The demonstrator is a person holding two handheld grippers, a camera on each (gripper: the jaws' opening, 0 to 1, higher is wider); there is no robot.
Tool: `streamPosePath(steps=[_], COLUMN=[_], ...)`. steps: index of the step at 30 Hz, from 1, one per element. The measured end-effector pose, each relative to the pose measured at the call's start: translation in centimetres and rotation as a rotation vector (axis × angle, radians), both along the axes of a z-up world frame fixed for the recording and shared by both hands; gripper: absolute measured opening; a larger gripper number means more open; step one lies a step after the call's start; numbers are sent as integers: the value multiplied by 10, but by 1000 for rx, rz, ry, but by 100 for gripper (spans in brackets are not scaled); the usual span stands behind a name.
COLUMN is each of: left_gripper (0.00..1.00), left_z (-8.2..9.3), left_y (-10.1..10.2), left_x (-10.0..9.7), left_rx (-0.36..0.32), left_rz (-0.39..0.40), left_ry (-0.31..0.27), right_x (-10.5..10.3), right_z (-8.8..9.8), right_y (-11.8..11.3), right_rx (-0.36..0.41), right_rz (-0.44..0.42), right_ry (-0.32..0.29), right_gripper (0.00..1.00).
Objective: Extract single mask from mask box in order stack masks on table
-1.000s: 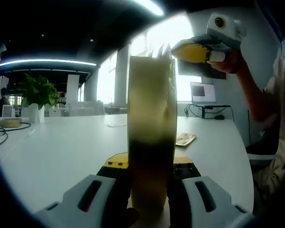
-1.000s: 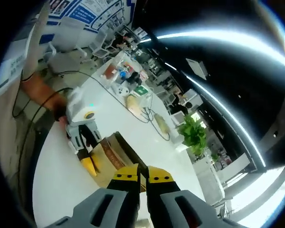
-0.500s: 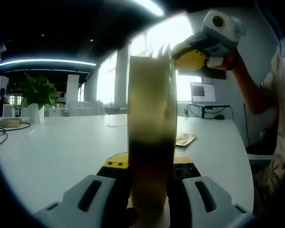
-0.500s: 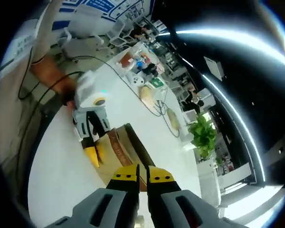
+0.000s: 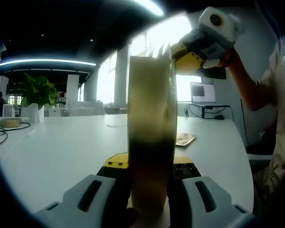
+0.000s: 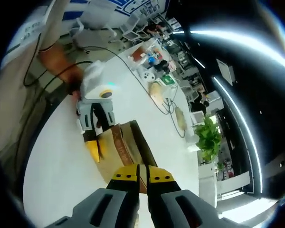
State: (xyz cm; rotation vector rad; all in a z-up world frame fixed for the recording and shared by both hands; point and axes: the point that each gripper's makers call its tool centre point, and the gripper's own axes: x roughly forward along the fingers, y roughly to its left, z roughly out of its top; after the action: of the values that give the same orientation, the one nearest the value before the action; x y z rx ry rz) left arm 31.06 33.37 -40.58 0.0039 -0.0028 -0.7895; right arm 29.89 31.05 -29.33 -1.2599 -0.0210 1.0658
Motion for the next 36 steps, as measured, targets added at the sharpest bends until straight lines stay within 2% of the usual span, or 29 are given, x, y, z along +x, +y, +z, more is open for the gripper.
streamPosePath(steps=[14, 20, 26, 36], left_gripper=[19, 19, 19, 19], left_z=[0, 0, 0, 0], left_y=[0, 0, 0, 0], left_x=[0, 0, 1, 1], left_rx=[0, 1, 1, 1], left_rz=[-1, 0, 0, 0], left_ry=[0, -1, 0, -1], right_x=[-3, -6, -4, 0], right_z=[-3, -5, -5, -5], right_y=[-2, -4, -1, 5], right_rx=[-63, -117, -182, -223], right_rz=[20, 38, 64, 89], right_ry=[13, 27, 72, 120], right_gripper=[1, 1, 1, 1])
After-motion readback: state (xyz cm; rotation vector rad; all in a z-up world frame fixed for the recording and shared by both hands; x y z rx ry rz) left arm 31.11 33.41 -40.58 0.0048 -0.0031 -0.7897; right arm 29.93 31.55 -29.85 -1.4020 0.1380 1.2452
